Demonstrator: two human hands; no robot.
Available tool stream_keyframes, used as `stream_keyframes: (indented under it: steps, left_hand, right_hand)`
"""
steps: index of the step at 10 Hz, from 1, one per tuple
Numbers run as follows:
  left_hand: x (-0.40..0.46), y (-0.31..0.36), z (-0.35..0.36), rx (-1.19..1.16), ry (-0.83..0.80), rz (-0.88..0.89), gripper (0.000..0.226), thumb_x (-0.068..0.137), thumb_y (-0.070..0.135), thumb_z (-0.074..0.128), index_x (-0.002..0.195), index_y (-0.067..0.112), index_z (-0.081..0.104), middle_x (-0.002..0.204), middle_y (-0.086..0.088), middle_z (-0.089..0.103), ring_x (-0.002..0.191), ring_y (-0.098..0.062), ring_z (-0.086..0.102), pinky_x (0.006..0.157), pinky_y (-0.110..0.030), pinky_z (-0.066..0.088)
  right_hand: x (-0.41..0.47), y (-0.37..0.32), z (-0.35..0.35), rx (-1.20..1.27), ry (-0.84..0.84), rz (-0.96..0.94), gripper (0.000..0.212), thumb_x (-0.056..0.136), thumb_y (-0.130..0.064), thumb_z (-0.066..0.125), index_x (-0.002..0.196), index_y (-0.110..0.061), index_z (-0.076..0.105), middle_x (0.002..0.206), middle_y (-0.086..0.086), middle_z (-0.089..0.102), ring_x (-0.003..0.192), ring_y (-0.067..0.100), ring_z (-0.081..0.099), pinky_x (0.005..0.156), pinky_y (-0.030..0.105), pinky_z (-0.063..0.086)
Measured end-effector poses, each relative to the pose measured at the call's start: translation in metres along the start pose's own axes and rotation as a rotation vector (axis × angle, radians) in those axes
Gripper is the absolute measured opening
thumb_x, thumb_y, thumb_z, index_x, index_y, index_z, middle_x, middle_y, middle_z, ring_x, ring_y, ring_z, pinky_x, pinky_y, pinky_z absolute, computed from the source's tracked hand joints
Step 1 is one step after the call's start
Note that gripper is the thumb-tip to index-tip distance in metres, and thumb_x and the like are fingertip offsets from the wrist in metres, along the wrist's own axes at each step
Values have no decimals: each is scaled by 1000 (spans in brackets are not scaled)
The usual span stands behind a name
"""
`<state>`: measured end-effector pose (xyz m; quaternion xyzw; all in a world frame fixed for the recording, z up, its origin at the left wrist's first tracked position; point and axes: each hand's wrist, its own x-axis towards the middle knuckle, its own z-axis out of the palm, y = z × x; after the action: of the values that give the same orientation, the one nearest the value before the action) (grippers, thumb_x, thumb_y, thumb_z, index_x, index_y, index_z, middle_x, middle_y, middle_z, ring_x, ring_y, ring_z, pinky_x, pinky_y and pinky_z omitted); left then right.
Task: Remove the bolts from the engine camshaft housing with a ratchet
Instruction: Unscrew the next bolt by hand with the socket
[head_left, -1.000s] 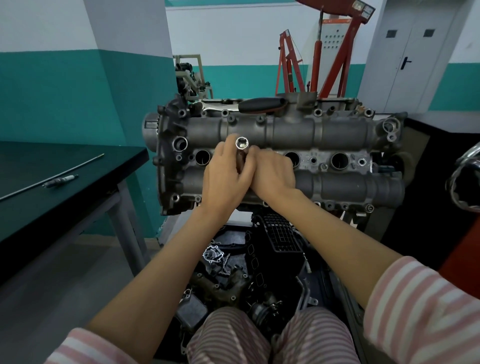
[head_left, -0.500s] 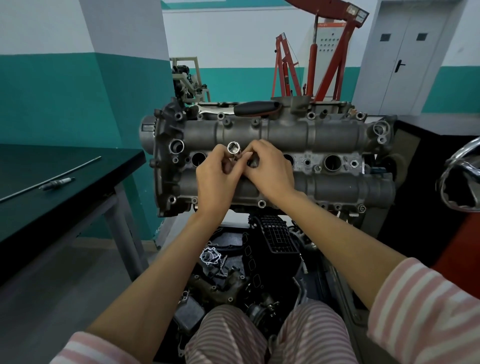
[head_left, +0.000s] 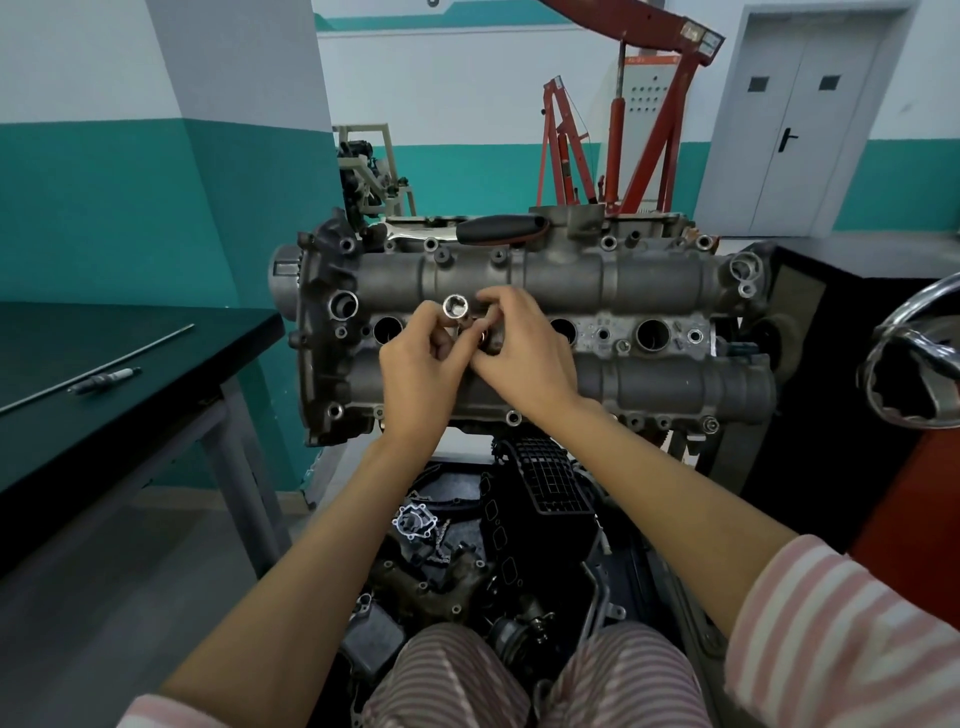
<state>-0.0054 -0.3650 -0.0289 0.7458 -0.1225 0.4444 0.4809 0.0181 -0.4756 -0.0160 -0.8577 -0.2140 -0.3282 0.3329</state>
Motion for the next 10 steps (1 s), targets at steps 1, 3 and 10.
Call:
stream_keyframes:
  steps: [1, 3, 10]
  left_hand:
    - [1, 1, 0, -5, -2, -17, 23, 82, 24, 71, 75, 7, 57, 54, -4, 47, 52, -5, 39, 50, -18, 33]
    - [-2, 13, -10, 18, -53, 75, 28, 84, 5, 62, 109, 16, 56, 97, 7, 50, 85, 6, 51, 76, -6, 38]
    - [-20, 44, -12, -580, -332, -527, 38, 102, 38, 19, 116, 34, 54, 104, 25, 62, 98, 13, 56, 79, -9, 46]
  right_hand:
    - [0, -2, 0, 5, 50, 1, 19, 81, -25, 62, 97, -17, 55, 100, -8, 56, 81, 10, 55, 56, 27, 34]
    - [-8, -2, -2, -7, 51, -172, 23, 89, -14, 54, 110, -13, 64, 106, -3, 65, 89, 17, 62, 63, 29, 45]
    - [4, -83, -4, 884, 46, 304, 65, 95, -56, 18, 149, -21, 10, 156, -7, 9, 143, 7, 4, 118, 37, 3]
